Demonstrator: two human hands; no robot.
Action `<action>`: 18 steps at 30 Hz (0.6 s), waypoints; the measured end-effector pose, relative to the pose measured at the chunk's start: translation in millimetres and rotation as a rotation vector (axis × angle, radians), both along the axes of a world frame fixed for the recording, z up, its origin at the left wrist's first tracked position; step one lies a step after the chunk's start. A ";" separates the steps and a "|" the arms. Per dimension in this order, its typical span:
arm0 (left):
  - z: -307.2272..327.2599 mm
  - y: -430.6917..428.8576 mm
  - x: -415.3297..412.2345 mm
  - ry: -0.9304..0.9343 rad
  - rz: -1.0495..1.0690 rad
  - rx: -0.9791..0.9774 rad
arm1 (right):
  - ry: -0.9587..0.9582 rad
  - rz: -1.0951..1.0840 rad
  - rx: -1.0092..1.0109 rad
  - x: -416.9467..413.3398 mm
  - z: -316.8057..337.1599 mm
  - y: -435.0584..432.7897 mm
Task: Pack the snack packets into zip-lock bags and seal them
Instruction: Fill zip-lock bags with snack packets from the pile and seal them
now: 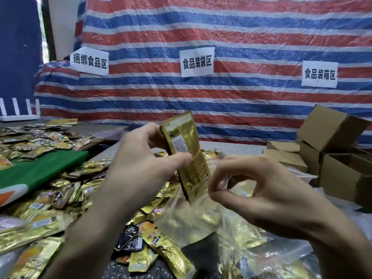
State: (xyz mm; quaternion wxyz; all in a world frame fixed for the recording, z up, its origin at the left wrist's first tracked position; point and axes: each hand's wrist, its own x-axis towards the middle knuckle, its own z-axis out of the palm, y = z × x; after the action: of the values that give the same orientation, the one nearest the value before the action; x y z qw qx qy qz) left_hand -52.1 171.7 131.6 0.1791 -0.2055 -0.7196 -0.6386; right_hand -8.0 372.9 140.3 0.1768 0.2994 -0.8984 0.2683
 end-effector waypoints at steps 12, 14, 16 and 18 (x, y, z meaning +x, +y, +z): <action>-15.1 20.3 -13.0 0.047 -0.103 -0.196 | 0.217 -0.036 -0.104 -4.6 -3.0 -2.4; -16.1 23.1 -11.5 0.003 -0.133 -0.123 | 0.235 -0.033 -0.118 -3.2 -2.1 -1.8; -16.5 26.4 -7.9 0.010 -0.090 -0.114 | 0.252 -0.040 -0.124 -1.0 -0.8 -0.7; -15.0 28.2 -4.1 0.038 -0.061 -0.207 | 0.256 -0.050 -0.127 0.4 0.1 0.2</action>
State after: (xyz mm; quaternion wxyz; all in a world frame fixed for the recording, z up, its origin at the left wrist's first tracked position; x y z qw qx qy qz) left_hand -56.3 199.8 116.6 0.1510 -0.2568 -0.7716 -0.5621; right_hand -7.6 373.1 140.4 0.3151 0.2967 -0.8570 0.2796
